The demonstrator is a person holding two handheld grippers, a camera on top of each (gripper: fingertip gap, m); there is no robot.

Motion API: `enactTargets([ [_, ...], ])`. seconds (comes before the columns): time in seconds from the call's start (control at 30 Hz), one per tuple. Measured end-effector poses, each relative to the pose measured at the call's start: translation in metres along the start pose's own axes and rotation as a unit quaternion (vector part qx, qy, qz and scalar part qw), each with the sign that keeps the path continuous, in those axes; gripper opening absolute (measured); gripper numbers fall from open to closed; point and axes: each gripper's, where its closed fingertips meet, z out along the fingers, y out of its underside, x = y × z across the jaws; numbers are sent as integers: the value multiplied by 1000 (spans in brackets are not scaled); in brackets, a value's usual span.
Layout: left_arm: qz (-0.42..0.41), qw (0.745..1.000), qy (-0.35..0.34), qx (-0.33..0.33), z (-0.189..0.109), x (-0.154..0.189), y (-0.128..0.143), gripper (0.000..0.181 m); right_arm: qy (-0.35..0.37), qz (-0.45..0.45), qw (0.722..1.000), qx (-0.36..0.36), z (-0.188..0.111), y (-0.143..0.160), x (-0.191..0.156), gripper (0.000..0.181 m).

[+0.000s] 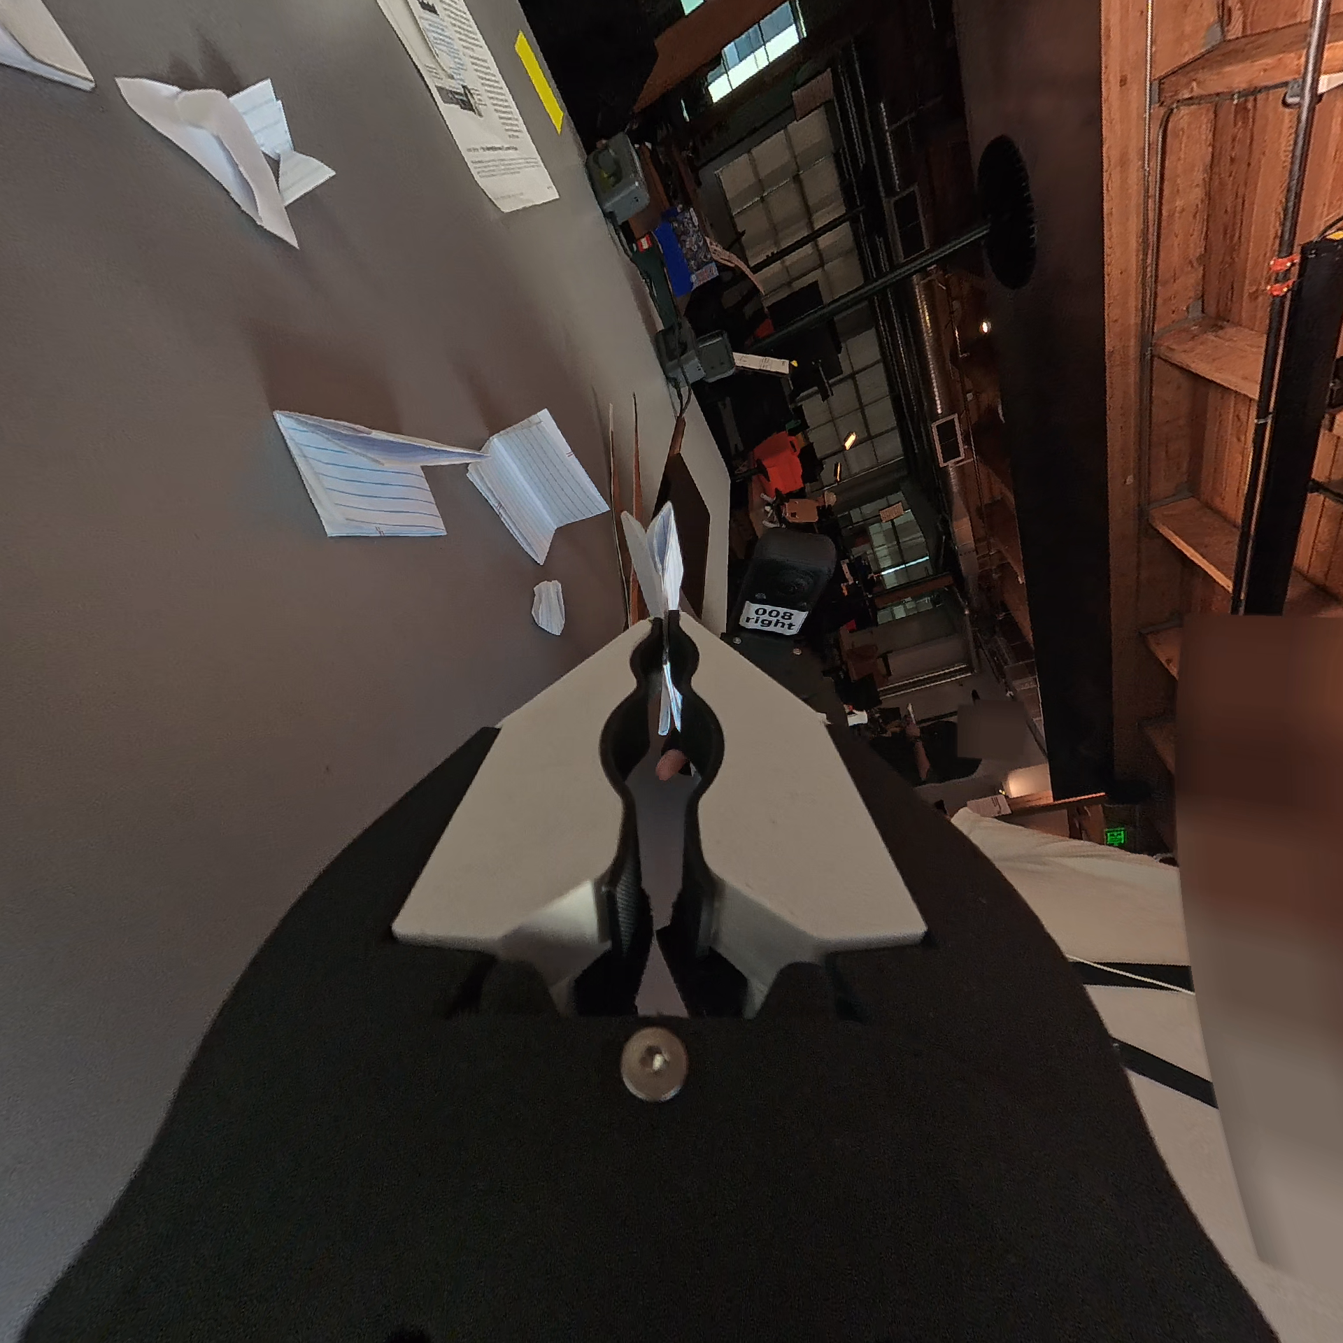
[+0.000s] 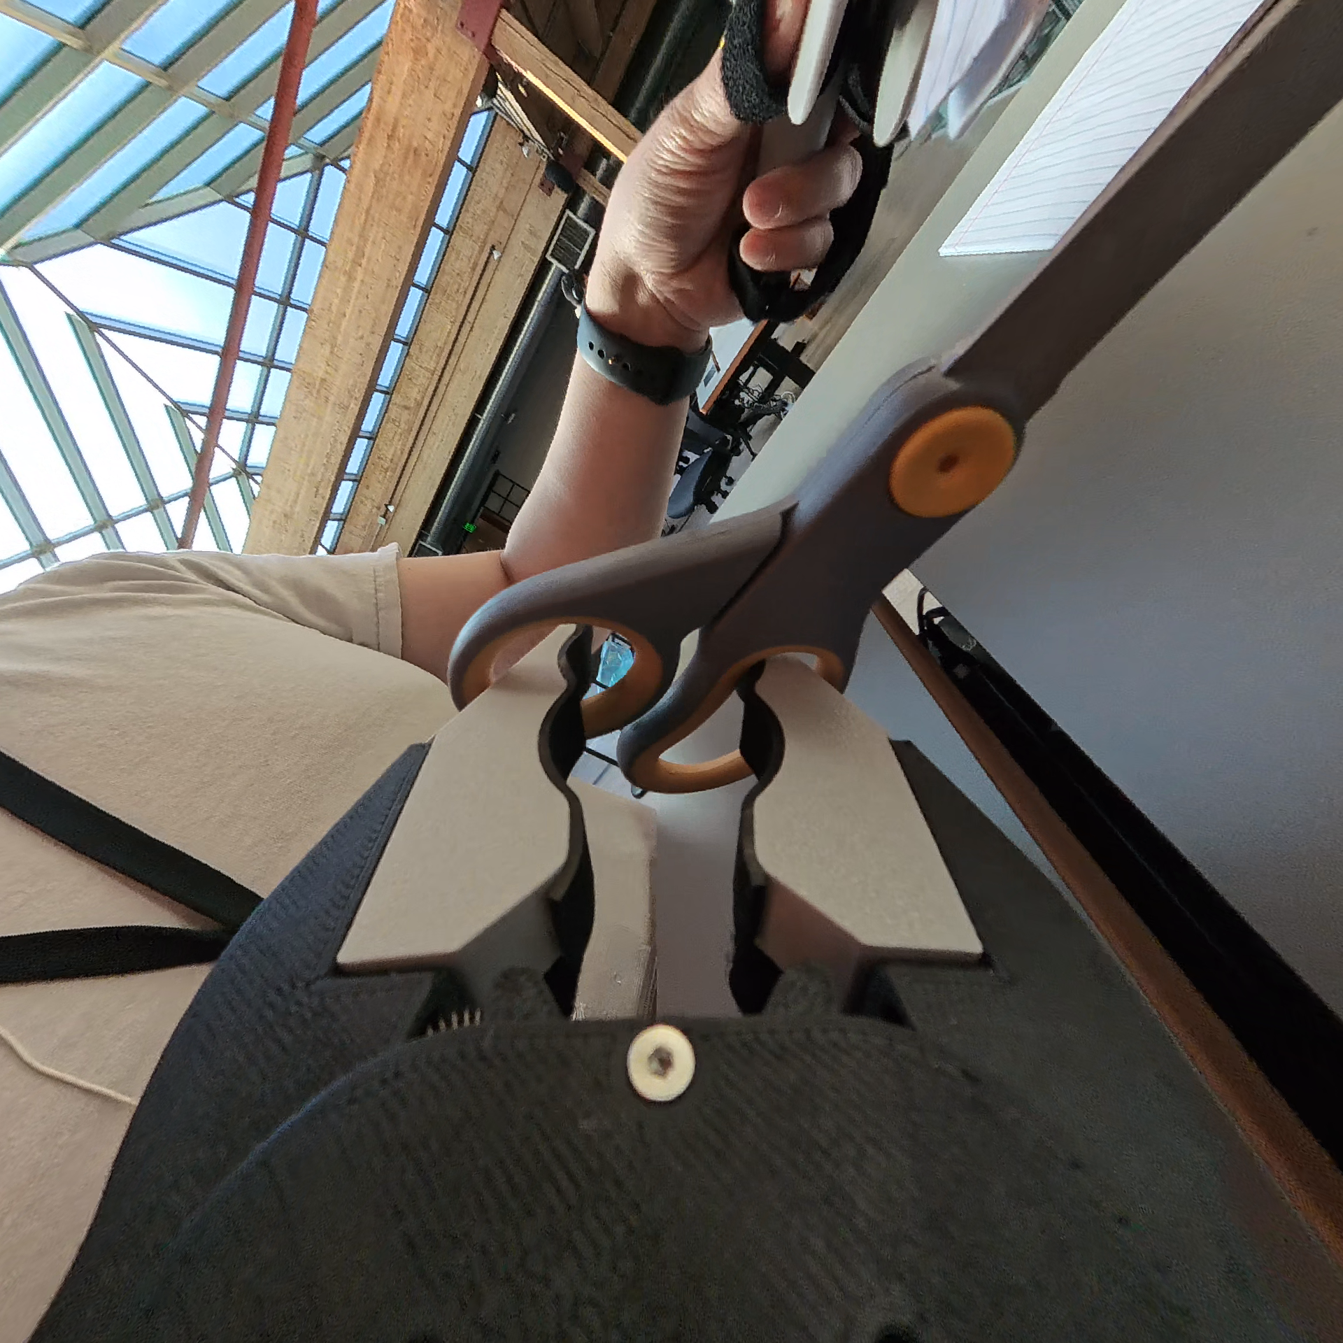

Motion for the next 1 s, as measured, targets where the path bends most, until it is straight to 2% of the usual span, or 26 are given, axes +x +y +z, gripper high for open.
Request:
enactTargets([
  [0.43,-35,999,2,-24,13,-12,20,0,-6,22,1000,-12,-4,21,-7,39],
  [1.0,-39,998,15,-47,28,-11,30,0,12,46,999,-15,-7,44,-3,39],
])
